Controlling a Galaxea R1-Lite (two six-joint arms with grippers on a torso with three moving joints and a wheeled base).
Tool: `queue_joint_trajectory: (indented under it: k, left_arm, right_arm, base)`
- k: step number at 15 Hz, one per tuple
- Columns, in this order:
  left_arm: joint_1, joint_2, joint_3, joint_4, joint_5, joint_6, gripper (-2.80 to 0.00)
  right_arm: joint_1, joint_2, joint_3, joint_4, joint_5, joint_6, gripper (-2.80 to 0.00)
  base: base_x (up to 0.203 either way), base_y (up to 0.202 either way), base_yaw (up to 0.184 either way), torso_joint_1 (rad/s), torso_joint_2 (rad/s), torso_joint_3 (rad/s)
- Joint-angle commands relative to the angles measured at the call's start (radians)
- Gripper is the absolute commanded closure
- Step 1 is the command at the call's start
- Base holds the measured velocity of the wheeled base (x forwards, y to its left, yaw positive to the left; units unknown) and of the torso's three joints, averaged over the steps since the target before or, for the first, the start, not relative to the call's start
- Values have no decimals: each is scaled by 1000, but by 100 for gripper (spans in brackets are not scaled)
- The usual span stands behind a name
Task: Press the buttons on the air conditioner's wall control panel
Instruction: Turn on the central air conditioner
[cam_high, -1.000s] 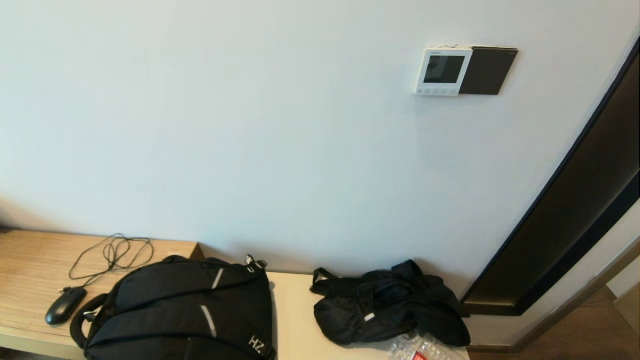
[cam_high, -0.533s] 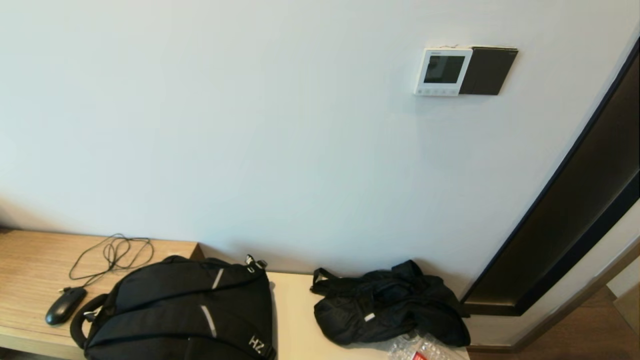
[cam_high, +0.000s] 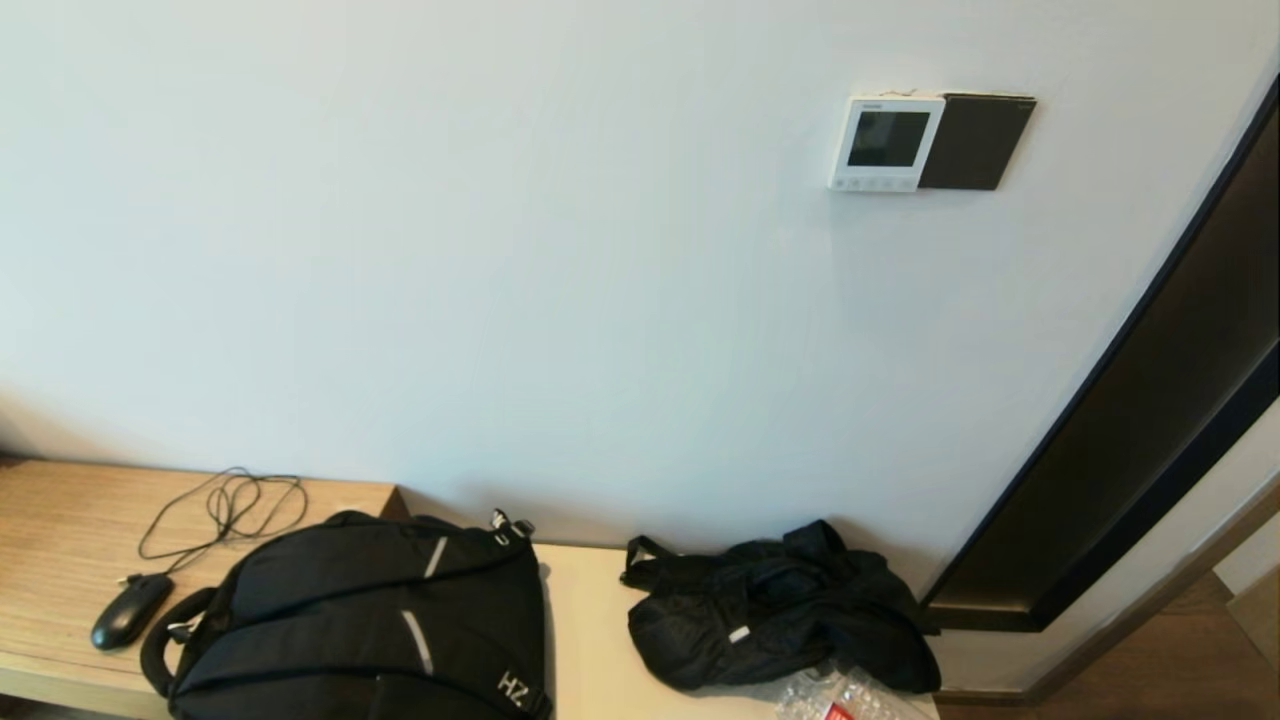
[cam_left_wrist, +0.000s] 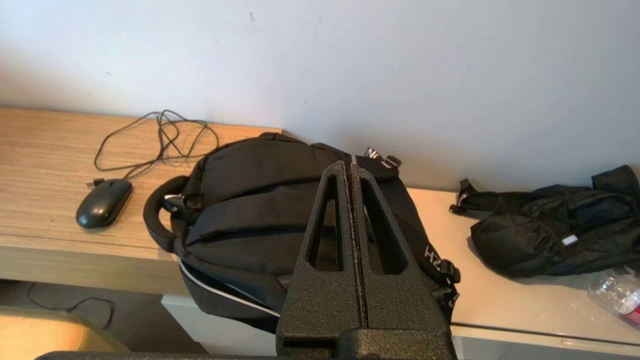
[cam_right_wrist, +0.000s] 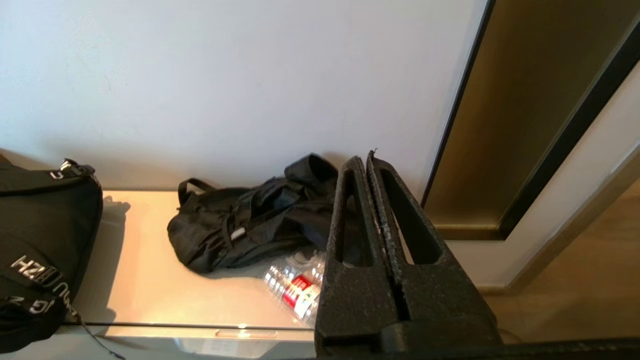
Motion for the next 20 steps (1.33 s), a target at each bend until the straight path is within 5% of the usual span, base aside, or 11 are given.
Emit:
queue_joint_trajectory:
  k: [1,5,13,15,20]
  left_arm:
    - [0,0,0,0,1,-1,0]
    - [0,0,0,0,1,-1,0]
    - [0,0,0,0,1,0,0]
    - [0,0,0,0,1,-1,0]
    - [0,0,0,0,0,-1,0]
  right_arm:
    - [0,81,-65,-6,-1,-33,0]
    - [-13,269,-223,-34,0,-40,0]
    - [-70,882,-558,-315,-25,-25,0]
    - [-32,1034,-657,-374,-87,-20,0]
    - [201,1387,-906,-534,-390,-22,0]
  base:
    - [0,0,0,0,0,0]
    - [0,0,0,0,0,0]
    - [0,0,0,0,0,0]
    - [0,0,0,0,0,0]
    - [0,0,0,0,0,0]
